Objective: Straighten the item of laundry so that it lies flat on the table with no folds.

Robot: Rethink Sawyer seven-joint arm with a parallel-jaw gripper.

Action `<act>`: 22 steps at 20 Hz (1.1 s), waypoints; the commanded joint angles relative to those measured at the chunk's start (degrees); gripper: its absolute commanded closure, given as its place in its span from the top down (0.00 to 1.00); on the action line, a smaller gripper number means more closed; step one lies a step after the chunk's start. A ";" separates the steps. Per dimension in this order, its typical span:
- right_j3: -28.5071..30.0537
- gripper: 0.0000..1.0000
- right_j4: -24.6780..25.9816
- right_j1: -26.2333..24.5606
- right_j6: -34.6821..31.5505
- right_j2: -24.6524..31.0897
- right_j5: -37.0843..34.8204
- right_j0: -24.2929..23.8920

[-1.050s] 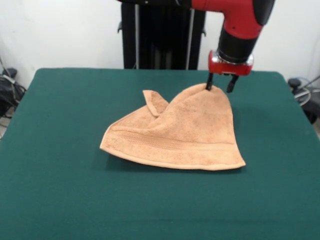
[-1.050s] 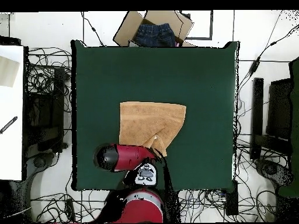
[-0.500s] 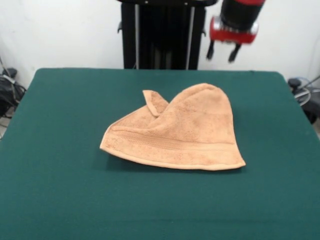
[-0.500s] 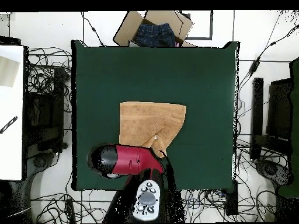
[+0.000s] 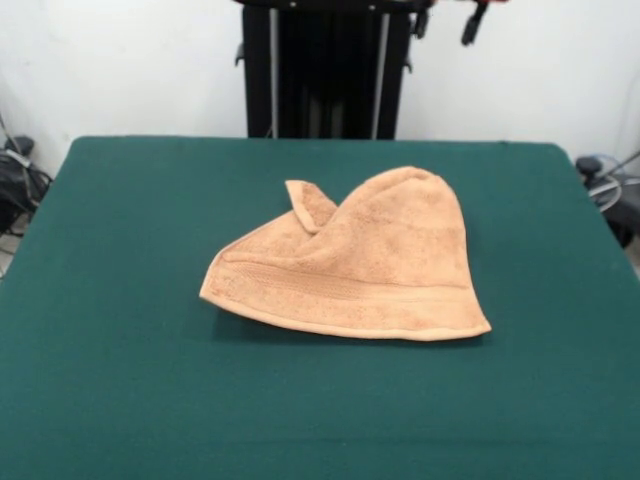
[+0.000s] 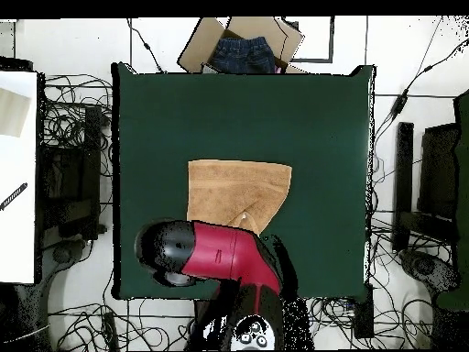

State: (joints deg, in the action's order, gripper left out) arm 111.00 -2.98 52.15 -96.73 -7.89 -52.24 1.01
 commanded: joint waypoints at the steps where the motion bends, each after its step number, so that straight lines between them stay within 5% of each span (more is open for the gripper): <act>1: -4.94 1.00 0.96 -7.57 -8.21 3.00 11.14 -3.23; 7: -6.82 1.00 0.64 -13.20 -8.59 4.11 19.69 -4.49; 22: -10.59 1.00 -0.41 -15.41 -8.27 2.97 17.98 -4.20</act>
State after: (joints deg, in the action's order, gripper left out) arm 101.67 -2.77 37.68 -96.73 -7.78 -31.58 -3.19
